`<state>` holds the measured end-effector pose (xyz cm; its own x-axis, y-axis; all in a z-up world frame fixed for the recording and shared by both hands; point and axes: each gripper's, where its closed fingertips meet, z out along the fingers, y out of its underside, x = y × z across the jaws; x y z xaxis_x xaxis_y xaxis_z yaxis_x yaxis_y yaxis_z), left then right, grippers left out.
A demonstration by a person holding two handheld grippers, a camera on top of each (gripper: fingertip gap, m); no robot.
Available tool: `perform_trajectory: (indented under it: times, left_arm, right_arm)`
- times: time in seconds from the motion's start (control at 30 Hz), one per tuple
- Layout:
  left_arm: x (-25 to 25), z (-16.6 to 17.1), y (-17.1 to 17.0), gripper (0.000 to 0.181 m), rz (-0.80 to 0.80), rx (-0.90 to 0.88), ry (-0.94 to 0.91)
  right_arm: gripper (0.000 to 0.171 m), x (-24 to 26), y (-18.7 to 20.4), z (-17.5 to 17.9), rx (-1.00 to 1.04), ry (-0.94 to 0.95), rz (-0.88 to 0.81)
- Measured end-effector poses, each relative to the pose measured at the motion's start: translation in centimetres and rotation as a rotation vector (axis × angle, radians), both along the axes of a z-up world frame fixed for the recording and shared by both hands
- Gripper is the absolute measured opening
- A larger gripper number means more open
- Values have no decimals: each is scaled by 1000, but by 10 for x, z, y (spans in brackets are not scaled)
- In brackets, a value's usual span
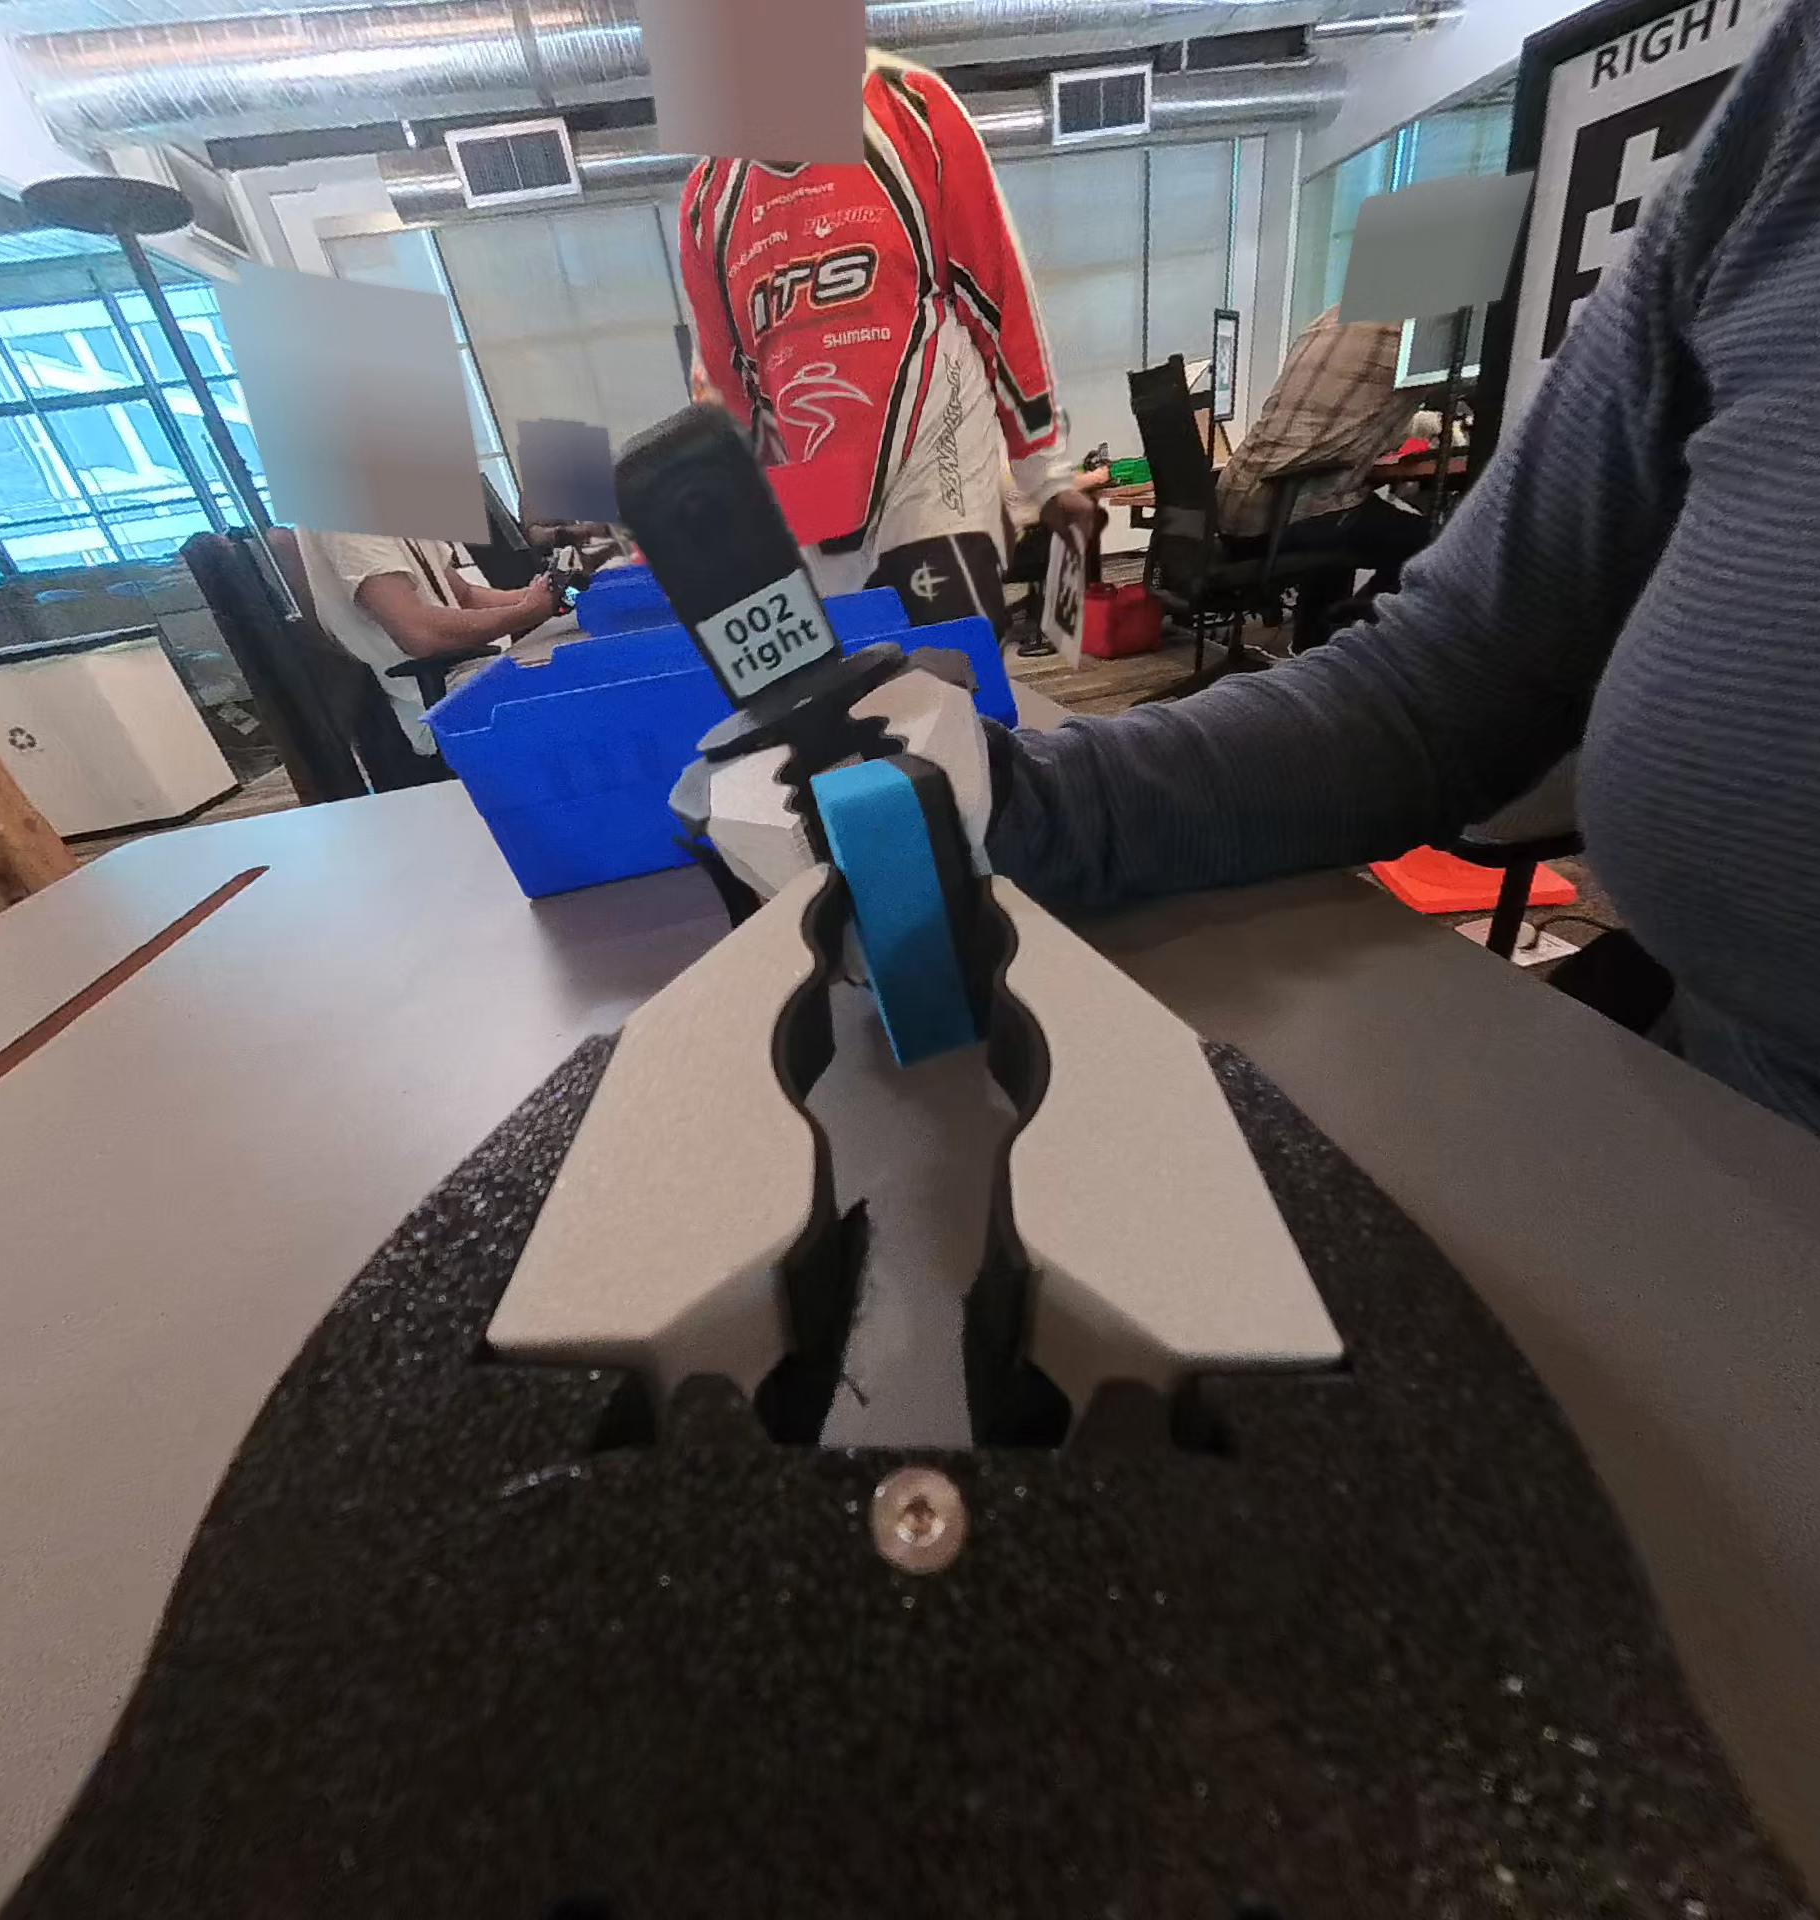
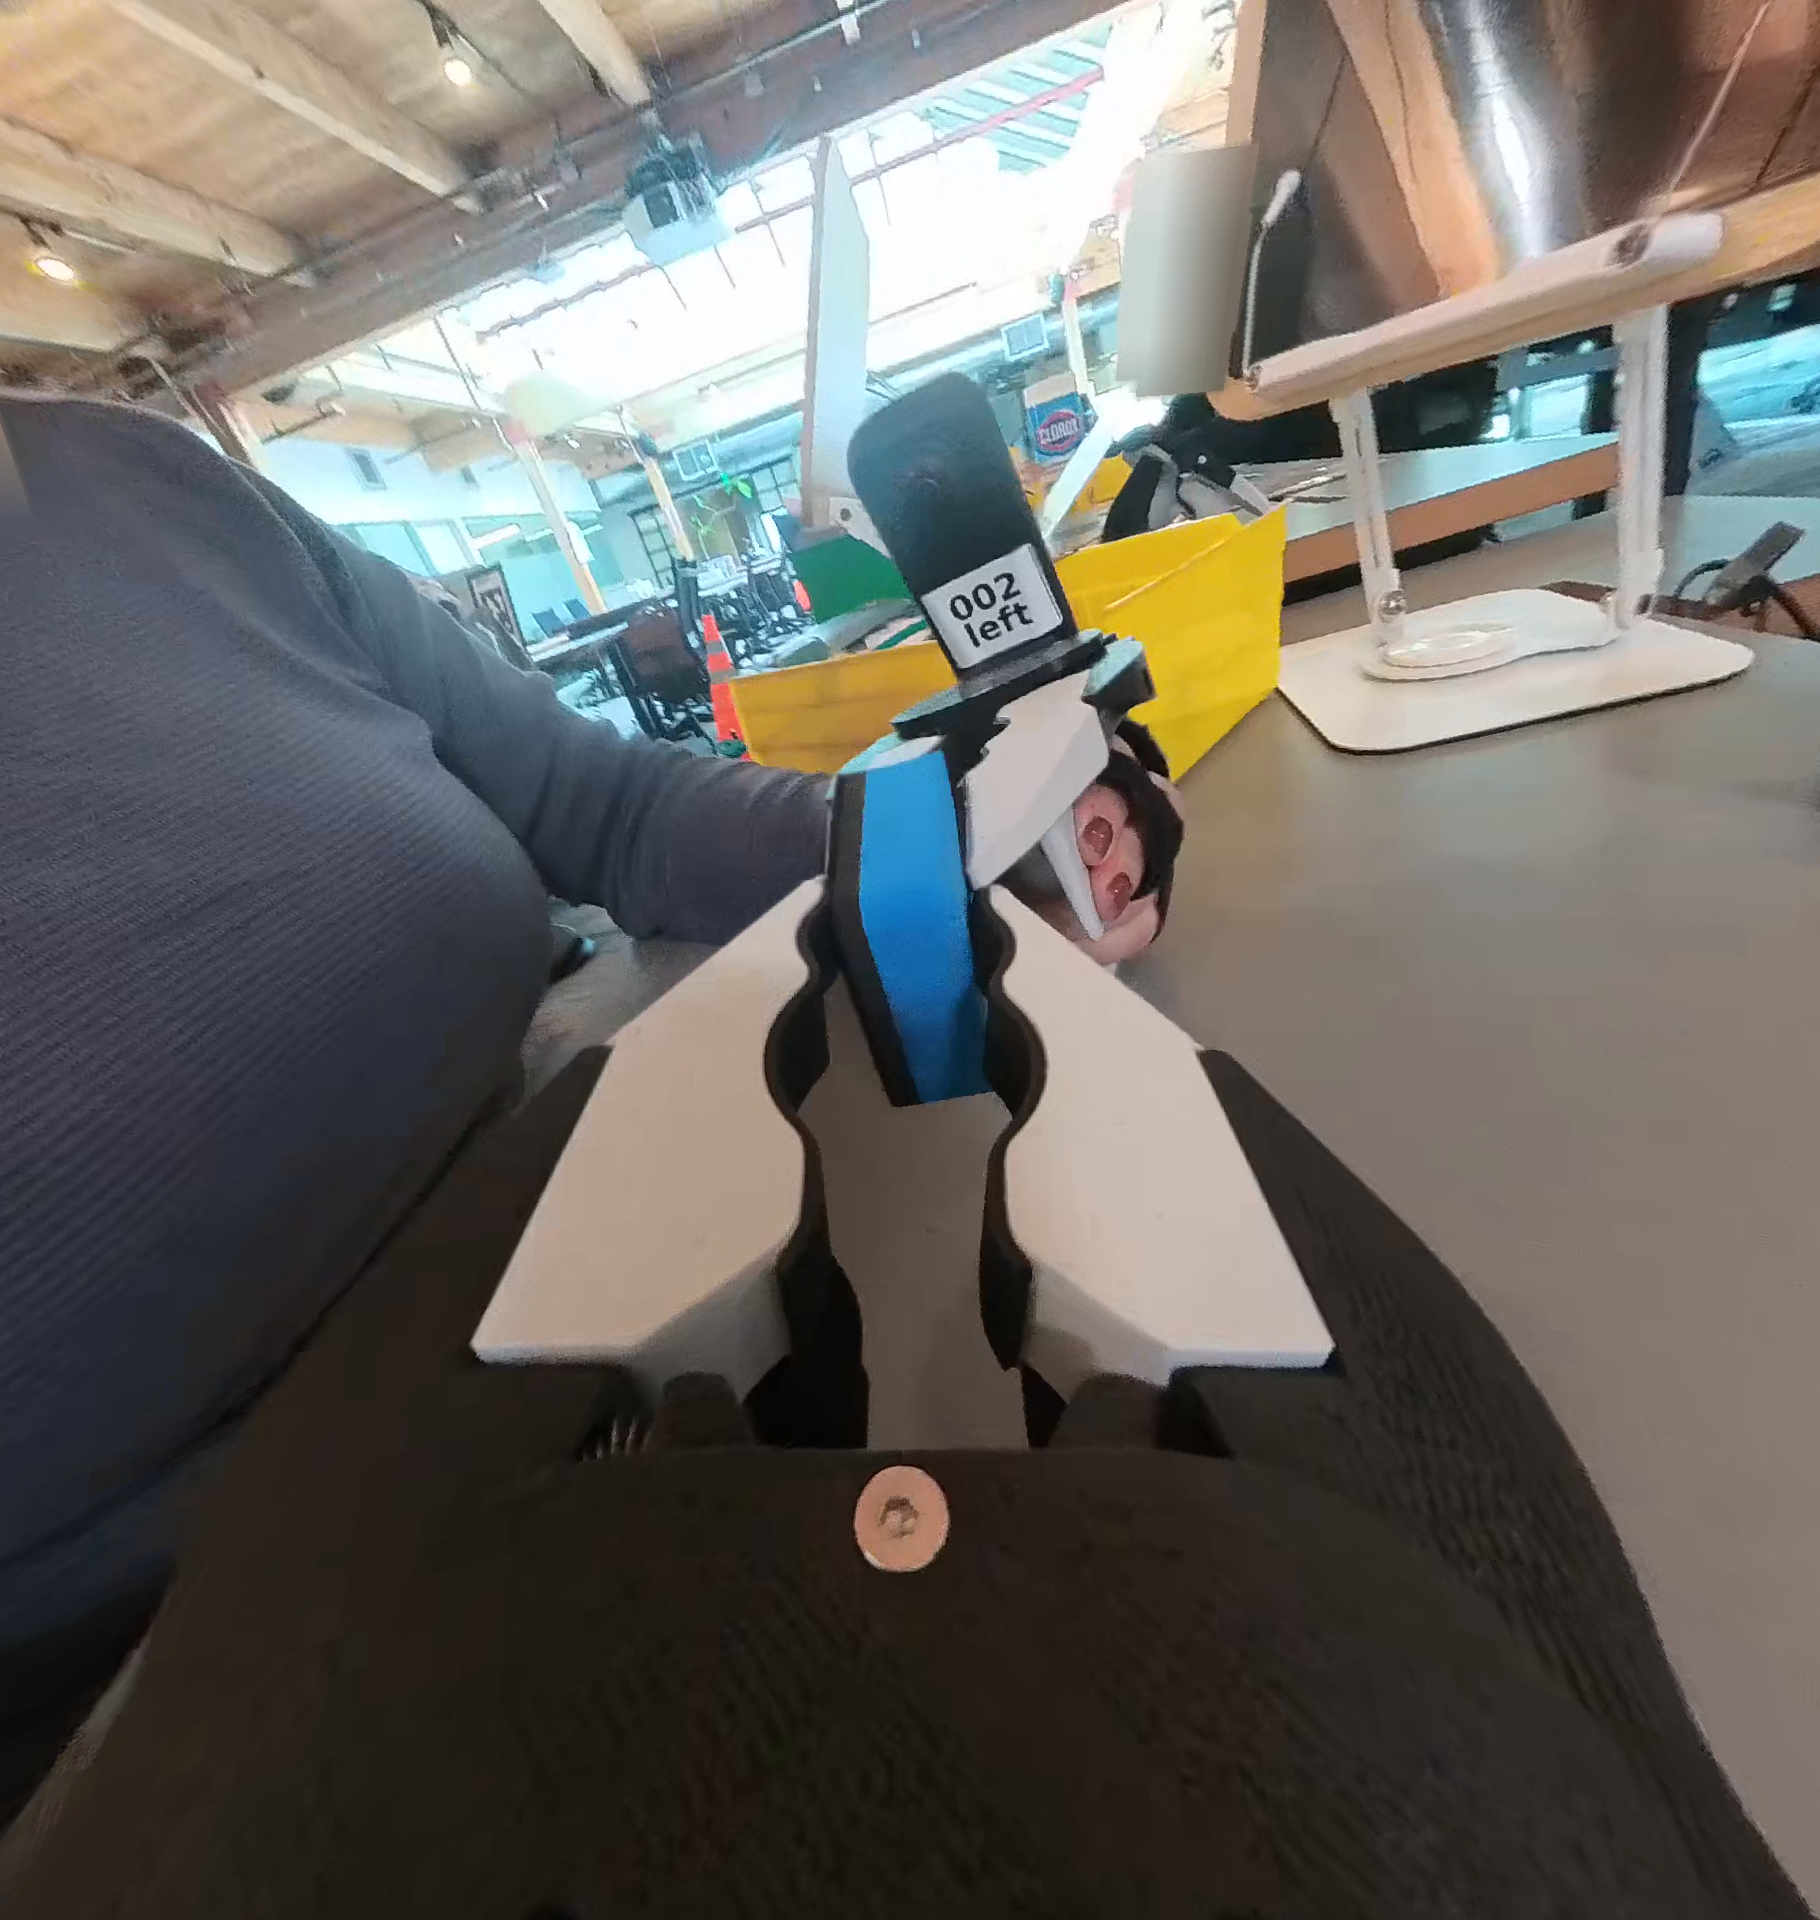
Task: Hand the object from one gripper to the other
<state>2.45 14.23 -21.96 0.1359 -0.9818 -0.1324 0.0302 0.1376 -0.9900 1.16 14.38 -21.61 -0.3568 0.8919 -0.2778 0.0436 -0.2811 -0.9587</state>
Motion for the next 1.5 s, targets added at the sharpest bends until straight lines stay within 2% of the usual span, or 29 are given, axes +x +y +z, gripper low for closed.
perform_trajectory:
  times: [0.17, 0.27, 0.4, 0.47, 0.53, 0.6, 0.7, 0.83, 0.9, 0.97, 1.03, 1.13, 1.2, 1.23, 1.4, 1.5]
  left_arm:
    - [-5, 10, 10, 23, 47, -69, -90]
    - [-17, 17, 26, 41, 125, -131, -171]
    - [-32, 26, 39, 43, 166, -200, -279]
    - [-35, 27, 41, 41, 171, -213, -296]
    - [-35, 26, 42, 38, 176, -215, -293]
    - [-34, 26, 43, 36, 180, -215, -286]
    - [-34, 25, 44, 32, 182, -222, -285]
    - [-37, 26, 48, 32, 185, -256, -302]
    - [-39, 26, 49, 33, 189, -264, -315]
    - [-41, 27, 51, 35, 199, -267, -326]
    - [-42, 27, 53, 37, 209, -271, -328]
    - [-42, 26, 56, 39, 233, -277, -323]
    - [-44, 25, 59, 41, 274, -257, -318]
    - [-46, 25, 62, 42, 315, -232, -312]
    - [-59, 26, 72, 42, 516, -73, -265]
    - [-61, 25, 73, 41, 540, -51, -249]
  right_arm:
    - [21, 1, 9, 10, 131, 21, -116]
    - [21, 12, 19, 30, 238, 39, -244]
    - [21, 63, 46, 92, 364, 102, -600]
    - [21, 111, 54, 123, 380, 149, -807]
    - [21, 169, 59, 136, 340, 174, -1005]
    - [21, 229, 68, 127, 239, 142, -1193]
    - [22, 303, 85, 80, 9, 6, -1425]
    - [24, 349, 94, 29, -113, -205, -1603]
    - [27, 353, 98, 16, -108, -304, -1630]
    - [50, 353, 101, 13, -86, -342, -1648]
    - [61, 349, 103, 23, -34, -320, -1672]
    - [61, 329, 103, 54, 99, -213, -1699]
    - [58, 297, 104, 79, 243, -95, -1682]
    - [45, 280, 107, 83, 326, -101, -1677]
    - [43, 185, 129, 74, 693, -285, -1589]
    - [43, 165, 139, 68, 836, -424, -1599]
